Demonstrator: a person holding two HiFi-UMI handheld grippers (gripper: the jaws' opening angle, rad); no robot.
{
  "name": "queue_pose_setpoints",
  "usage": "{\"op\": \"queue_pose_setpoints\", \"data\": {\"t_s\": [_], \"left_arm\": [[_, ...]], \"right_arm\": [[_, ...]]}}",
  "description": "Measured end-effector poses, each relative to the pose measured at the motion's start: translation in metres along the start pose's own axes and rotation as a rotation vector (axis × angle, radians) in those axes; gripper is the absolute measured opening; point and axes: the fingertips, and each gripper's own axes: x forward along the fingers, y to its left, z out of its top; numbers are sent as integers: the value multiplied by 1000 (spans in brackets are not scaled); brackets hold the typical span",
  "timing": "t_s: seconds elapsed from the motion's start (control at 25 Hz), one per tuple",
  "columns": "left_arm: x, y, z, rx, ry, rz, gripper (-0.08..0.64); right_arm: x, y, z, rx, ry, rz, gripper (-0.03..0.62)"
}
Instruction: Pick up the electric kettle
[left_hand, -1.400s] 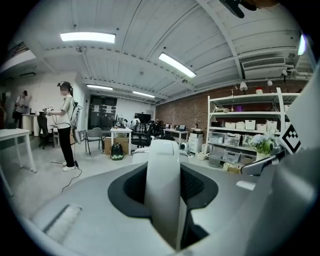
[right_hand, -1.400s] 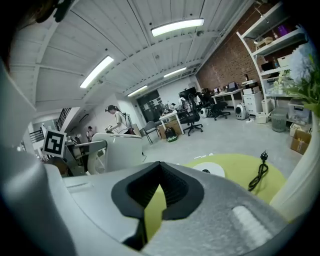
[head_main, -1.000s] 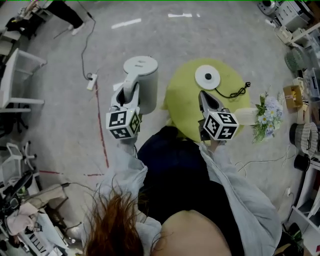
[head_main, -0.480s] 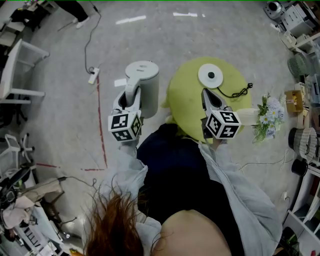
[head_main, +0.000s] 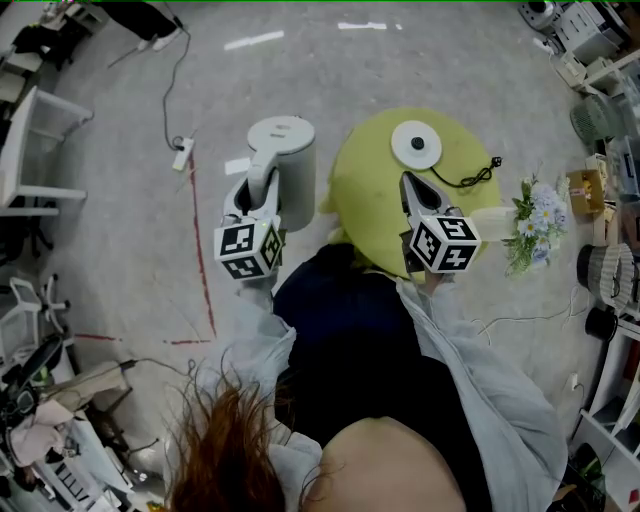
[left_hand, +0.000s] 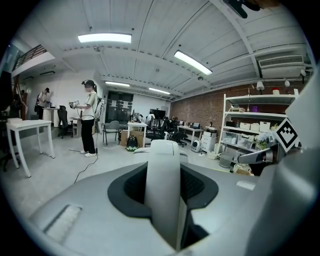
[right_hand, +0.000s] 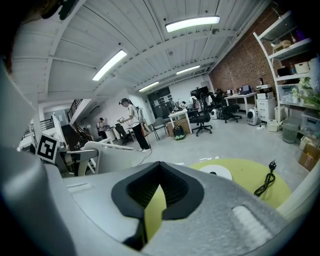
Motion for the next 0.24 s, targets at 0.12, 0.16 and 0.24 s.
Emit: {"op": "queue_pose_setpoints", "data": {"t_s": [0.12,0.16,0.24], "left_arm": [[3,-4,-2,0,3,-8,156],[5,-5,-2,2,3,-11,156],[8,-8,-3,6,3,-15,156]], "right_arm": [[0,-5,-2,2,4,-3,2],[0,-6,-2,2,5,-3,2],[1,-9,-4,2,6,-3,2]]}}
